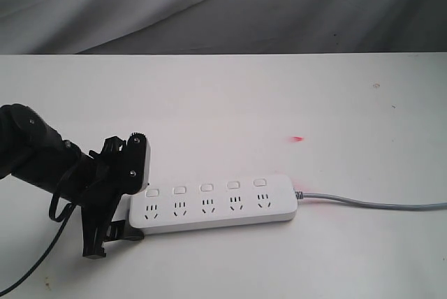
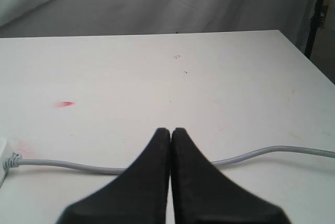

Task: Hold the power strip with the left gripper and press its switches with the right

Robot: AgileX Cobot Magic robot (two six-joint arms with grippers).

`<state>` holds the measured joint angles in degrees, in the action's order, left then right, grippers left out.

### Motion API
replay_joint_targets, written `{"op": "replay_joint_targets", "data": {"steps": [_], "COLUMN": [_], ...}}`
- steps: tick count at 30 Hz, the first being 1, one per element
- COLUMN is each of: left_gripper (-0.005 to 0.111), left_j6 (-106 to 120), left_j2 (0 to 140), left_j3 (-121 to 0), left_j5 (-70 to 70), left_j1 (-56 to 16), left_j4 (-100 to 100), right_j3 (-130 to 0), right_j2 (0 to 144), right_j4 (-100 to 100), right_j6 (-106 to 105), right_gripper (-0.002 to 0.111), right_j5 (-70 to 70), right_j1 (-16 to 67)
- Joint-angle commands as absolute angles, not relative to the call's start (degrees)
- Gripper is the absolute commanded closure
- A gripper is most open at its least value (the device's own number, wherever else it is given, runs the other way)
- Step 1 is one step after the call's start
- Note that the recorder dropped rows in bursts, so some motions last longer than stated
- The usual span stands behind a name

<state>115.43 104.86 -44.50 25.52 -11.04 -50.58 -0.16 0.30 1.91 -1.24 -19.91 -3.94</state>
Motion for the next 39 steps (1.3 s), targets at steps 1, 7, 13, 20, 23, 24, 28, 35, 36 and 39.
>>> {"op": "replay_joint_targets", "data": {"steps": [1, 7, 13, 20, 23, 24, 28, 35, 36, 39], "left_gripper": [0.052, 0.052, 0.052, 0.030, 0.014, 0.013, 0.011, 0.011, 0.011, 0.012], "left_j6": [115.6, 115.6, 115.6, 117.6, 117.6, 117.6, 117.5, 111.0, 109.3, 100.9], "left_j2": [104.7, 104.7, 104.7, 105.1, 105.1, 105.1, 104.1, 93.3, 90.8, 83.2], "left_j3": [-44.6, -44.6, -44.6, -44.6, -44.6, -44.6, -44.6, -44.6, -44.6, -44.6], "left_j5": [23.9, 23.9, 23.9, 23.9, 22.7, 22.4, 22.6, 22.7, 22.4, 19.9], "left_j1": [-11.2, -11.2, -11.2, -11.2, -11.2, -11.2, -11.3, -11.3, -11.3, -11.3], "left_j4": [-50.4, -50.4, -50.4, -50.2, -50.2, -50.2, -44.3, -37.9, -37.9, -38.1], "right_j3": [0.0, 0.0, 0.0, 0.0, 0.0, 0.0, 0.0, 0.0, 0.0, 0.0], "right_j2": [0.0, 0.0, 0.0, 0.0, 0.0, 0.0, 0.0, 0.0, 0.0, 0.0], "right_j4": [1.2, 1.2, 1.2, 1.2, 1.2, 1.2, 1.2, 1.2, 1.2, 1.2], "right_j6": [-1.2, -1.2, -1.2, -1.2, -1.2, -1.2, -1.2, -1.2, -1.2, -1.2], "right_gripper": [0.108, 0.108, 0.108, 0.108, 0.108, 0.108, 0.108, 0.108, 0.108, 0.108], "right_j5": [-20.0, -20.0, -20.0, -20.0, -20.0, -20.0, -20.0, -20.0, -20.0, -20.0], "right_j1": [-4.0, -4.0, -4.0, -4.0, -4.0, -4.0, -4.0, -4.0, -4.0, -4.0]}}
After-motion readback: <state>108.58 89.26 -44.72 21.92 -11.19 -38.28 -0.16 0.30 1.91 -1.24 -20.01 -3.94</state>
